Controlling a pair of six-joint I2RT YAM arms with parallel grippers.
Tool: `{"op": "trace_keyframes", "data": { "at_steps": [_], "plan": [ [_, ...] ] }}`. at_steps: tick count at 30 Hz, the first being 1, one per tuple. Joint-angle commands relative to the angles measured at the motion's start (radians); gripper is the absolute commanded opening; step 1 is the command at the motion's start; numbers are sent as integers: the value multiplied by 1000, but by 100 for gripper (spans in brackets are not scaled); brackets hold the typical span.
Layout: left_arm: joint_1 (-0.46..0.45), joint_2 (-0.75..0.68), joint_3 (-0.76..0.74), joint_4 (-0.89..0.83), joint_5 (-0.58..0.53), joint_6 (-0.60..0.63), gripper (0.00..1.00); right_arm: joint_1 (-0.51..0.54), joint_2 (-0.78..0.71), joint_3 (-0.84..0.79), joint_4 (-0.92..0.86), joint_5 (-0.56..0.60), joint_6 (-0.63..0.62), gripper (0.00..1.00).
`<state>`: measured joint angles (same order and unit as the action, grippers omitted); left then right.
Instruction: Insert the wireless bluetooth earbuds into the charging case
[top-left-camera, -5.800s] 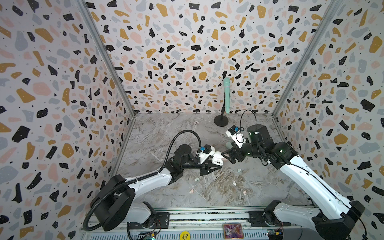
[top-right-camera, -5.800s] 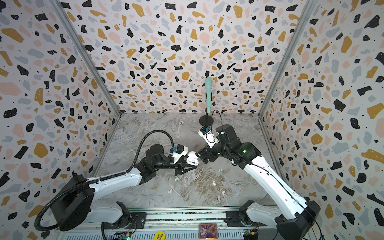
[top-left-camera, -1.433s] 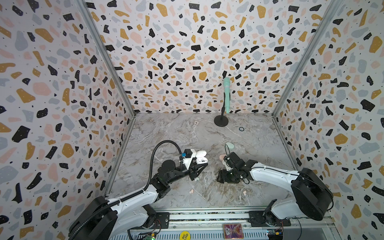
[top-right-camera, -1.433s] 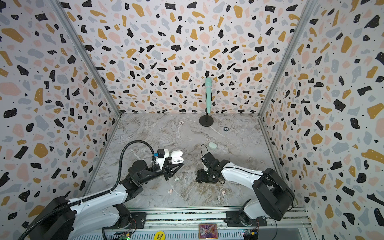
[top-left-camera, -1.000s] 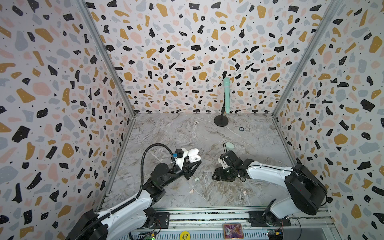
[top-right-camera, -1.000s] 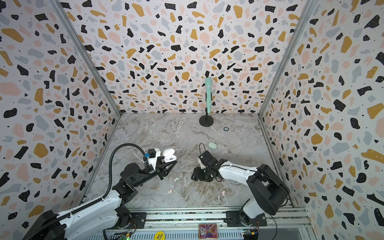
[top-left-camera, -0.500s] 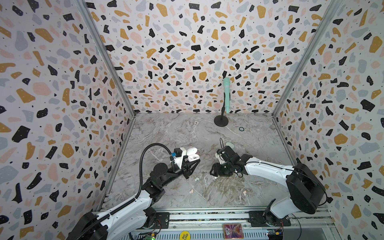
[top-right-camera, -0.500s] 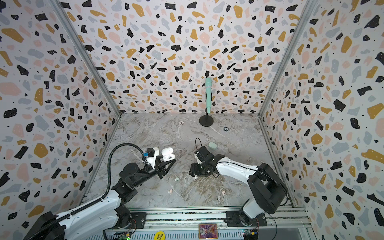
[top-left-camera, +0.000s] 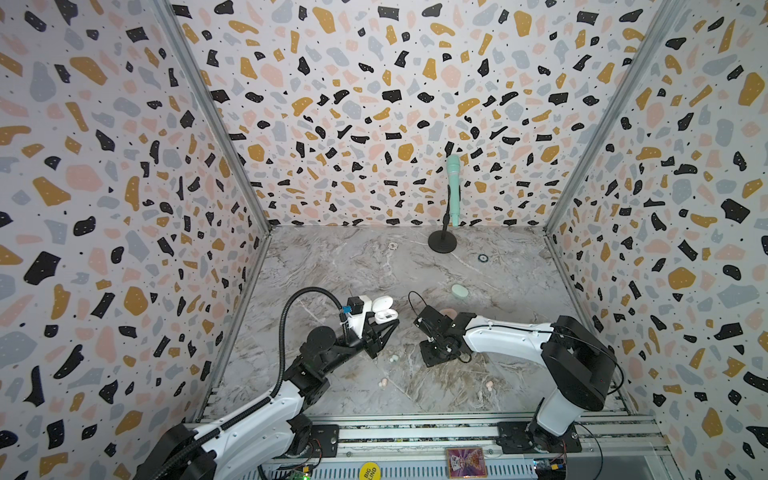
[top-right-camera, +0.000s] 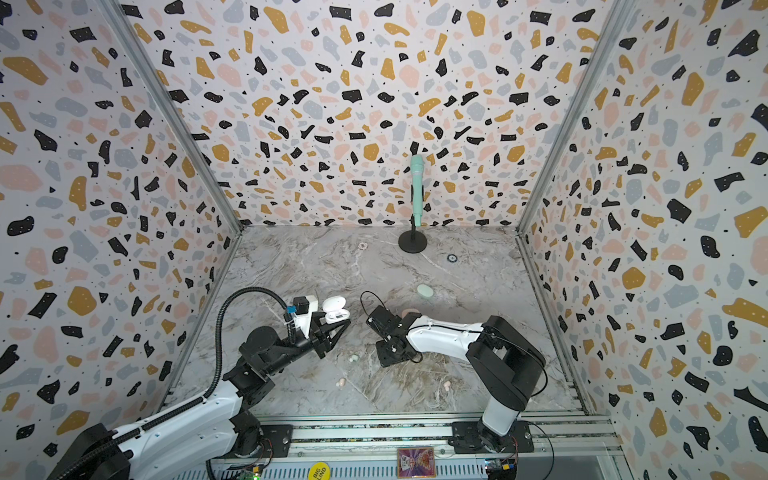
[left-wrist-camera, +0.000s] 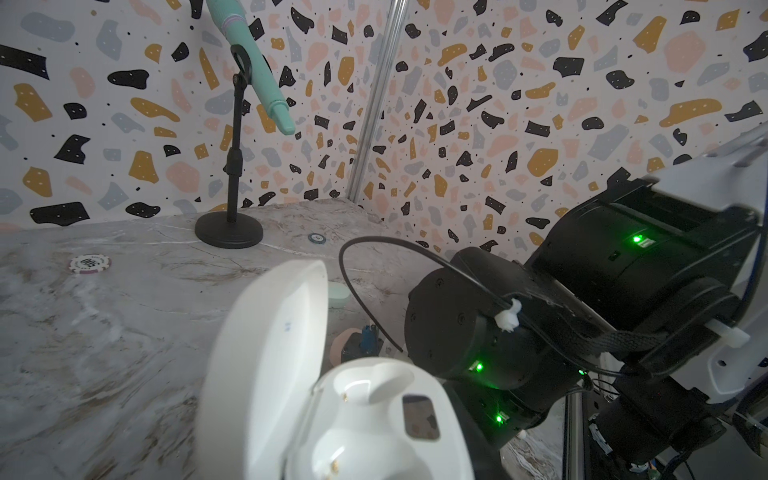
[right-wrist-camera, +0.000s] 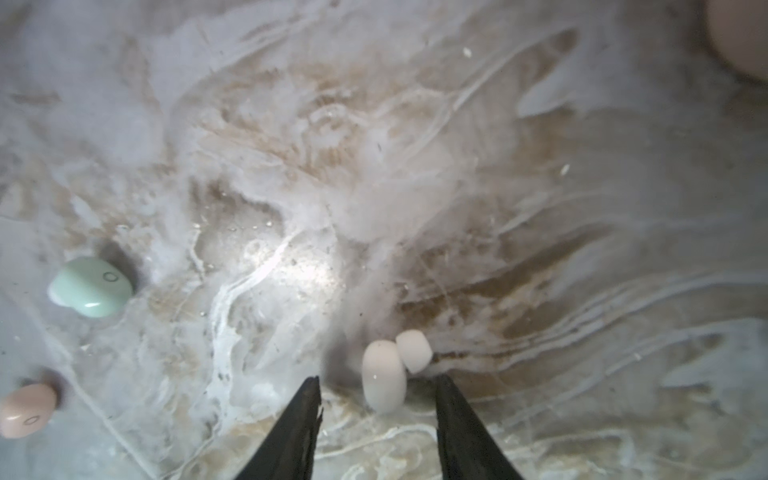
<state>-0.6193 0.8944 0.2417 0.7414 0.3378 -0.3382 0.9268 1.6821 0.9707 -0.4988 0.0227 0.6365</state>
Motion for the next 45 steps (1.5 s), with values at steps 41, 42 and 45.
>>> {"op": "trace_keyframes", "data": {
  "at_steps": [41,42,45],
  "plan": [
    [21,9,-10,67,8,-24,14,-139,-85,-115,135,-248,143,56],
    [22,9,-10,66,9,-24,14,-142,-82,-118,144,-252,147,56],
    [21,9,-11,66,8,-24,14,-158,-74,-132,173,-271,169,56]
  ]
}}
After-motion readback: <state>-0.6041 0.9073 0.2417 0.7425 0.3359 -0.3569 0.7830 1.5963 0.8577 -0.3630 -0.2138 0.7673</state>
